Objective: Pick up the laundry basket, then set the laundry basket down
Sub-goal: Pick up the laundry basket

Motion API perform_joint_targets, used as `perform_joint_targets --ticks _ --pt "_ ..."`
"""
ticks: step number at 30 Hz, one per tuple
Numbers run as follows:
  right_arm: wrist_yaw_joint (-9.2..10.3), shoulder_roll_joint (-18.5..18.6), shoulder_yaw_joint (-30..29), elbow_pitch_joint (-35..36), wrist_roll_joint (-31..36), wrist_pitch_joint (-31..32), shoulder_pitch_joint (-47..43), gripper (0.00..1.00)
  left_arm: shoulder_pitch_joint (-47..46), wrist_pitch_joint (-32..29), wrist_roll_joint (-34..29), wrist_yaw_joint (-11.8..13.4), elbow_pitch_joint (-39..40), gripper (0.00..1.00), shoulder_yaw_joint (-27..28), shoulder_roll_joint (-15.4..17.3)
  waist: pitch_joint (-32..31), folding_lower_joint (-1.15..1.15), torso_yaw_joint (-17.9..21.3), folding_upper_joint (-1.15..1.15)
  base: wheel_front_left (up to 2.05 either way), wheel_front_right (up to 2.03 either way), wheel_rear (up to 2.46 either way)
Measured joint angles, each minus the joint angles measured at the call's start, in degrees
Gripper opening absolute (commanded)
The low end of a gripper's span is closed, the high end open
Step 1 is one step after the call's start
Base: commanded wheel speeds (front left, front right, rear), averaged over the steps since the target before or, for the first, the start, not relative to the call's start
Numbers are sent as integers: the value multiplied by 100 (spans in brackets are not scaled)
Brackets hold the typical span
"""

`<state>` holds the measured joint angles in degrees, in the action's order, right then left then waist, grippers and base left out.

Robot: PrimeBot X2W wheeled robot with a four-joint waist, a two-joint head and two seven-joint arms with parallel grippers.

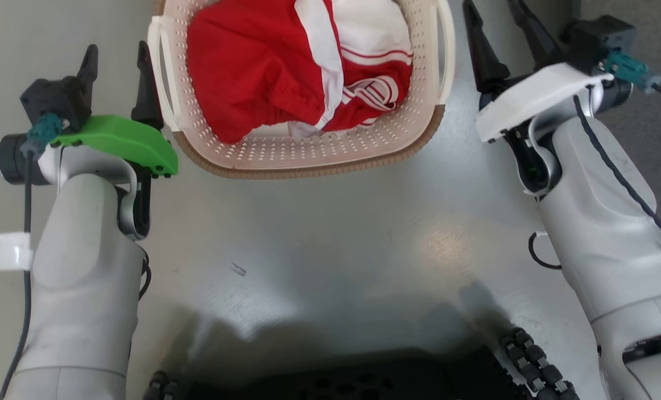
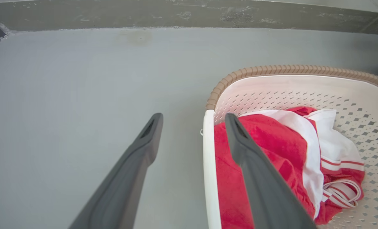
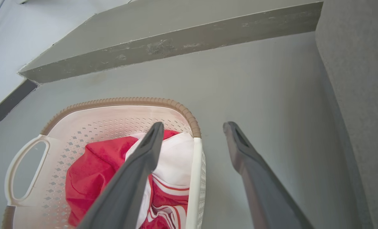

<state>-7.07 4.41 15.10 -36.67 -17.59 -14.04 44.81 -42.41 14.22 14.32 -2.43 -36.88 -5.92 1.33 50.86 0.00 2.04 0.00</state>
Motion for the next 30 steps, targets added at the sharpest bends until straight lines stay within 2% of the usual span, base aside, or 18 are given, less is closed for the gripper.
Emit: perform_joint_targets --ticks 15,30 --pt "0 -25 371 -987 -345 272 687 100 -719 -313 160 -160 -866 100 -170 -9 497 0 -18 0 0 0 0" --pt "-5 -38 766 -1672 -831 578 1231 100 -1246 -568 514 -343 -1447 100 -659 -26 908 0 -175 0 0 0 0"
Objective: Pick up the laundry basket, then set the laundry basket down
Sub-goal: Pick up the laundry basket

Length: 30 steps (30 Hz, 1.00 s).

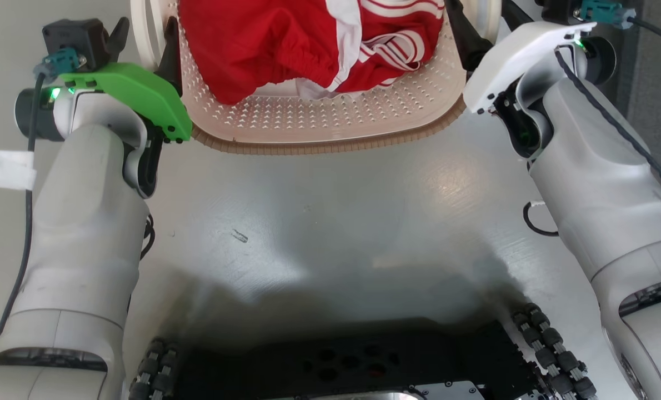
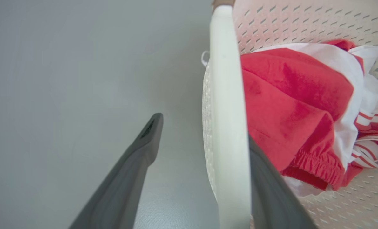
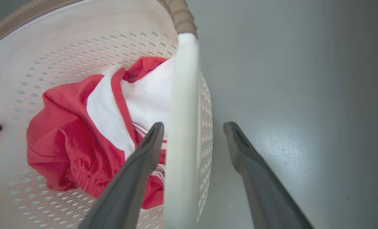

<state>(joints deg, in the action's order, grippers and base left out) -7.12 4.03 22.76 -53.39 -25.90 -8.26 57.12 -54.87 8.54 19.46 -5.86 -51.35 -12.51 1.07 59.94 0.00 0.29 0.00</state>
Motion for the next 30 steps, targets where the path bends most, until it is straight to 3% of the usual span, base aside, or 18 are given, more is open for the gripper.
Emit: perform_joint_targets --ticks 6,7,8,9,10,11,12,13,14,17,30 --pt "0 0 112 -115 -211 -30 77 100 -75 58 40 -44 -159 100 -93 -2 75 0 -21 0 0 0 0" --pt "0 0 144 -120 -249 -35 91 100 -90 58 63 -49 -186 94 -107 -2 80 0 -23 0 0 0 0" --pt "0 0 177 -122 -286 -38 109 88 -104 59 81 -52 -201 87 -122 -2 85 0 -25 0 0 0 0" --pt "0 0 204 -122 -313 -73 122 50 -124 59 97 -53 -218 74 -137 -3 88 0 -28 0 0 0 0" --pt "0 0 235 -122 -342 -81 133 36 -143 60 120 -54 -236 60 -156 -4 91 0 -30 0 0 0 0" --pt "0 0 270 -122 -360 -115 142 11 -163 67 141 -63 -256 46 -172 -5 94 0 -32 0 0 0 0" --pt "0 0 301 -122 -398 -136 150 11 -181 86 141 -65 -280 46 -196 -7 96 0 -34 0 0 0 0" --pt "1 0 331 -122 -441 -138 159 0 -194 118 141 -67 -305 33 -211 -10 98 0 -35 0 0 0 0" --pt "8 0 347 -133 -490 -157 165 0 -211 119 142 -70 -337 0 -222 -11 99 0 -36 0 0 0 0" --pt "26 -51 421 -170 -610 -222 203 0 -225 221 174 -111 -391 0 -252 -156 87 0 -33 0 0 0 0" --pt "62 -54 700 -347 -915 -382 197 0 -254 364 256 -112 -669 0 -358 -153 -147 0 -3 0 0 0 0"
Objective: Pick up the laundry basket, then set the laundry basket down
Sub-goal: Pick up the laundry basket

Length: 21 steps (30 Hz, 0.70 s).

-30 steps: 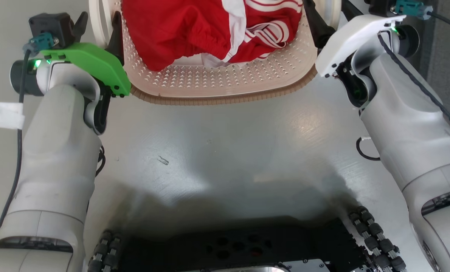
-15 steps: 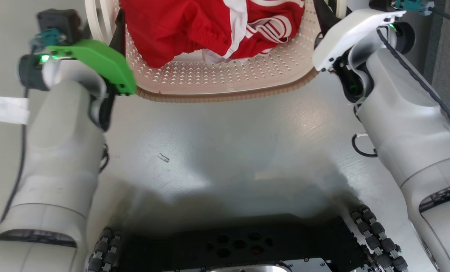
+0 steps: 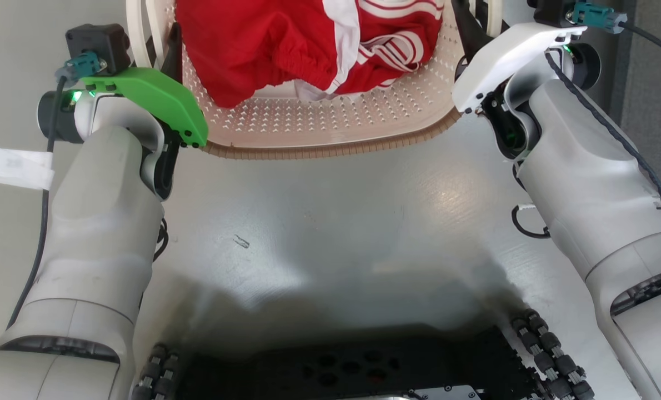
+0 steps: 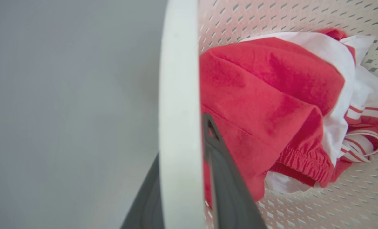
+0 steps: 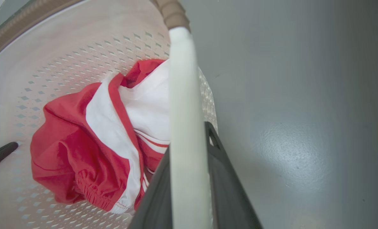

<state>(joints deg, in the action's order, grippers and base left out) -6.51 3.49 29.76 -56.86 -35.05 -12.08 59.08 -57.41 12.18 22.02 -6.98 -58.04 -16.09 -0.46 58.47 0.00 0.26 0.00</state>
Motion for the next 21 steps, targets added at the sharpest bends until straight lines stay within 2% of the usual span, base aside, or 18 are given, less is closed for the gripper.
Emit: perform_joint_targets --ticks 10,21 --pt "0 -20 178 -164 -82 -101 -108 0 14 78 -7 -1 -287 0 -194 -3 -358 0 -5 0 0 0 0" --pt "-1 -88 405 -388 -347 -108 -535 0 363 104 212 -15 -639 0 -286 -49 -1036 0 10 0 0 0 0"
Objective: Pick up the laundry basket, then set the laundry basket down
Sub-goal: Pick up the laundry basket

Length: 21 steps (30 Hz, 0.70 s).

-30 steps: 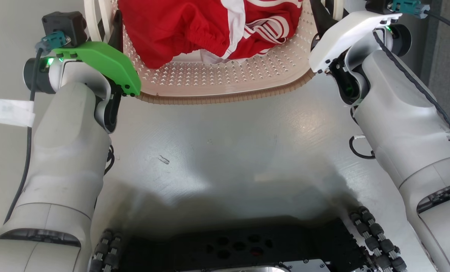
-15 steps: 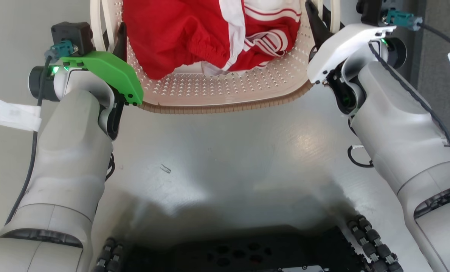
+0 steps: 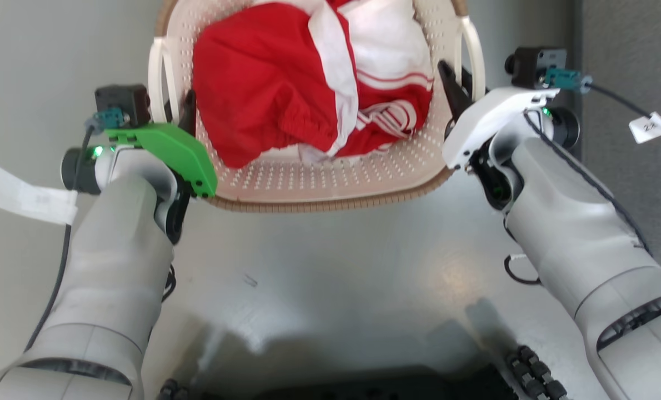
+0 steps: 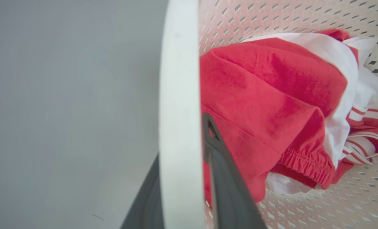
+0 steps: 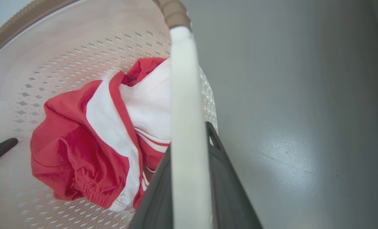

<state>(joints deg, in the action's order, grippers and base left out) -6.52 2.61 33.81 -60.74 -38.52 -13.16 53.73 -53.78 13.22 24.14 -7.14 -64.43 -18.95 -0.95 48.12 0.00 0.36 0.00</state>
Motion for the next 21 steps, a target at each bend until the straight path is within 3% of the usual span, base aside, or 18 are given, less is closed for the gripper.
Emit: perform_joint_targets --ticks 21 --pt "-1 -110 482 -323 -542 691 -888 0 915 -513 499 -47 -568 0 -267 -90 -1609 0 151 0 0 0 0"
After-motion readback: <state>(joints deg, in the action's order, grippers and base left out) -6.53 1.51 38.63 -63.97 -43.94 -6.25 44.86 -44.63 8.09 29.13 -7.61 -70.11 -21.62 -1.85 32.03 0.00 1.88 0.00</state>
